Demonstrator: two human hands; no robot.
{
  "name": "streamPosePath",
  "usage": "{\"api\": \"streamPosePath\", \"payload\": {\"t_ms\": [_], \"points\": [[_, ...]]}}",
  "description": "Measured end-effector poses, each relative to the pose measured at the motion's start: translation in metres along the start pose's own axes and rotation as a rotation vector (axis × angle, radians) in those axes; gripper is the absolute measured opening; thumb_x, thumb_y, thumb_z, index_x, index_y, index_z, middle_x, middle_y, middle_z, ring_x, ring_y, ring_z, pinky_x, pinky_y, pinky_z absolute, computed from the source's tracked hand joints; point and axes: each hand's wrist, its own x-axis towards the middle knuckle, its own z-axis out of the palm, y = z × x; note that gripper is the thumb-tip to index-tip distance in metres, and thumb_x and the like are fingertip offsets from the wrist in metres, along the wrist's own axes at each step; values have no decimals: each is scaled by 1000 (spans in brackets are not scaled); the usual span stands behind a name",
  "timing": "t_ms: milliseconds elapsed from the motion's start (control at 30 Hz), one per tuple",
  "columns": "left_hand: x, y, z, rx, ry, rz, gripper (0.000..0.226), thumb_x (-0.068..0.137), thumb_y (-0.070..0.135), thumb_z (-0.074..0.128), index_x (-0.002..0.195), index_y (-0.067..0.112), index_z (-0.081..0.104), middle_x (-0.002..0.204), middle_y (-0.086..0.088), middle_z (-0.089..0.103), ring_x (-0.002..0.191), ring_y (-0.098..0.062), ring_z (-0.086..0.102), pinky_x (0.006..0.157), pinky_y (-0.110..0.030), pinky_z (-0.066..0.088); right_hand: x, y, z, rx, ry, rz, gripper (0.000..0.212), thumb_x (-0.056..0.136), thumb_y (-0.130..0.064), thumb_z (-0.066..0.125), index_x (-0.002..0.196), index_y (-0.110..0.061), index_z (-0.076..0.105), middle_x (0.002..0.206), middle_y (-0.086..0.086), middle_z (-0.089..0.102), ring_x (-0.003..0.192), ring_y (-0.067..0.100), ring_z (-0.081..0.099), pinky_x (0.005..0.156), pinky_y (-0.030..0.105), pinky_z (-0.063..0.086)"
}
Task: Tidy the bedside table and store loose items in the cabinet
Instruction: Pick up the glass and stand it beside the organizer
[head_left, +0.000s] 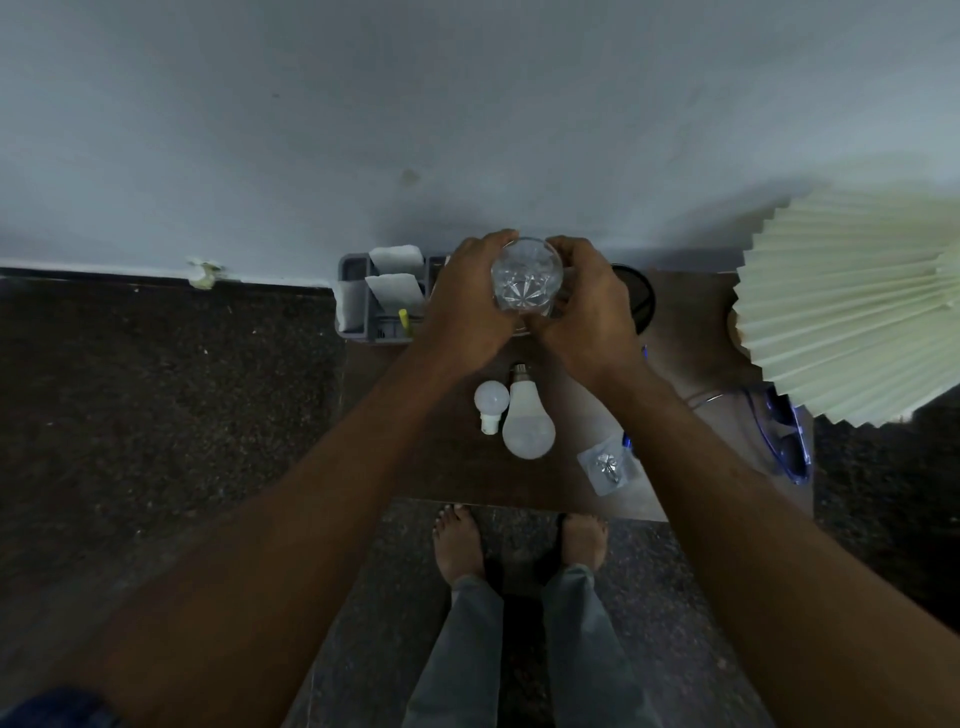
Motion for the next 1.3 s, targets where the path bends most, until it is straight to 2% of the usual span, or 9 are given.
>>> {"api": "streamPosePath", "payload": {"t_ms": [167, 300, 633, 867, 1000, 1067, 1167, 1267, 1300], "points": [[6, -3, 5, 23, -1, -41, 61, 84, 6, 75, 142, 6, 54, 134, -12, 60, 127, -24, 57, 110, -38, 45, 4, 2, 8, -37, 7, 10, 61, 79, -17, 82, 134, -12, 53, 124, 2, 64, 111, 15, 63, 97, 32, 55], [7, -7, 5, 0, 5, -60, 64, 84, 1, 74, 144, 4, 51, 139, -13, 58, 130, -24, 56, 112, -38, 44, 6, 0, 11, -63, 0, 4, 63, 78, -15, 83, 134, -10, 53, 125, 4, 62, 112, 17, 62, 97, 31, 53], [7, -5, 2, 26, -25, -56, 71, 85, 3, 75, 149, 6, 45, 145, -12, 54, 135, -23, 52, 115, -34, 40, 2, -8, 12, -92, -1, 22, 71, 78, -16, 84, 139, -8, 48, 130, 10, 58, 118, 22, 59, 99, 35, 52], [-2, -4, 4, 4, 32, -60, 71, 85, 2, 74, 149, 6, 45, 143, -11, 55, 133, -22, 53, 113, -32, 42, 2, -8, 10, -105, -19, 36, 85, 76, -20, 86, 148, -10, 41, 136, 11, 55, 124, 23, 56, 102, 39, 51], [-12, -2, 0, -83, 66, -81, 70, 83, -1, 76, 146, 7, 47, 139, -10, 58, 128, -21, 59, 106, -39, 51, -6, -6, 5, -94, 11, 8, 82, 77, -24, 85, 147, -12, 43, 133, 9, 57, 119, 21, 59, 98, 38, 55], [-20, 2, -4, -112, 108, -94, 67, 83, -1, 75, 144, 8, 50, 136, -9, 58, 121, -16, 62, 102, -34, 54, -12, -6, 2, -67, 23, 10, 79, 78, -22, 84, 145, -13, 44, 132, 7, 58, 116, 20, 61, 94, 38, 57], [-34, 14, -11, -126, 185, -82, 54, 86, -3, 70, 137, 5, 55, 128, -1, 60, 110, -4, 60, 95, -17, 52, -23, -10, -3, -6, 42, 25, 71, 80, -21, 83, 142, -15, 49, 132, 2, 59, 116, 17, 62, 94, 37, 57], [-50, 28, -15, -176, 209, -87, 40, 90, -3, 65, 129, 6, 60, 120, 3, 63, 108, -10, 64, 95, -25, 54, -38, -15, -12, 51, 66, -8, 58, 84, -23, 79, 135, -15, 54, 127, -2, 64, 113, 11, 63, 93, 35, 57], [-55, 31, -15, -197, 200, -100, 39, 91, -2, 64, 128, 7, 61, 120, 0, 66, 107, -11, 66, 93, -22, 55, -44, -17, -14, 66, 70, -16, 55, 85, -23, 78, 134, -15, 56, 126, -4, 65, 111, 9, 64, 92, 34, 57]]}}
